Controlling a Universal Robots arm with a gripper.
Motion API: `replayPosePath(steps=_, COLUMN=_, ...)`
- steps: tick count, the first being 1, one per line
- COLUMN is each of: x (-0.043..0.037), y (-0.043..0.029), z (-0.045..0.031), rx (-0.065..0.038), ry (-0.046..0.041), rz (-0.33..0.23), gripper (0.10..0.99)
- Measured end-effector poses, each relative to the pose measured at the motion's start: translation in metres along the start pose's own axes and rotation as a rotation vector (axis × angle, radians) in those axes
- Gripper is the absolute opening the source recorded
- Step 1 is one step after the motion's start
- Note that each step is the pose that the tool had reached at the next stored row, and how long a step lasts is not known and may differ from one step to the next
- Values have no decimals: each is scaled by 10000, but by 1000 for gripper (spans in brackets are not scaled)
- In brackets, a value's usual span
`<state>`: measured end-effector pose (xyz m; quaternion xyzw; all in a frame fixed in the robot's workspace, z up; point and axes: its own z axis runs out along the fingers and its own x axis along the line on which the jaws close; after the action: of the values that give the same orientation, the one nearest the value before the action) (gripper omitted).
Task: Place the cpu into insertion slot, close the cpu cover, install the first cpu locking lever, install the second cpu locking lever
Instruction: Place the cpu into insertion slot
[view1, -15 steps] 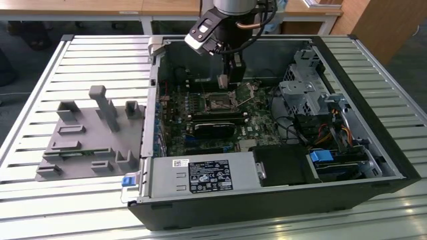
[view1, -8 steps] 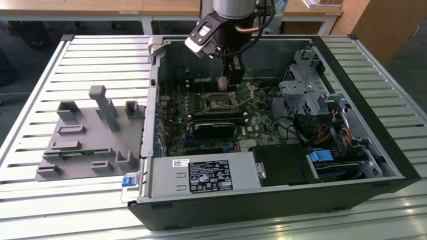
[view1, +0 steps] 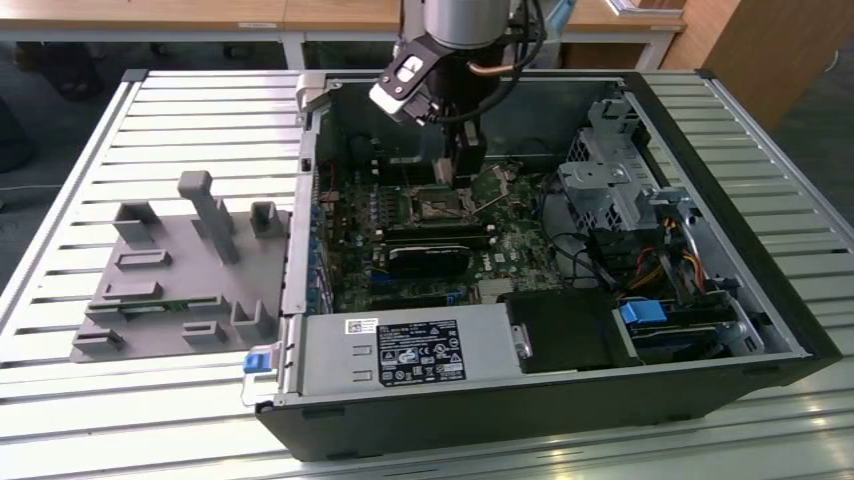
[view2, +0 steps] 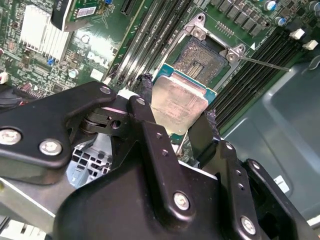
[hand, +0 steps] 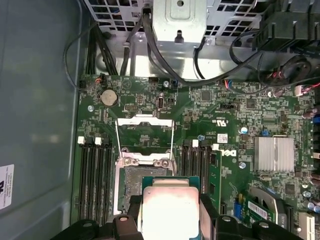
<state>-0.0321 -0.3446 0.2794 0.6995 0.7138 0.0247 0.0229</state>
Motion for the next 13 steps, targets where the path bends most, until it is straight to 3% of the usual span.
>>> replayPosePath(steps=13, x=70, y=-52, z=172, rx=-1, ry=-5, rz=0, gripper=537)
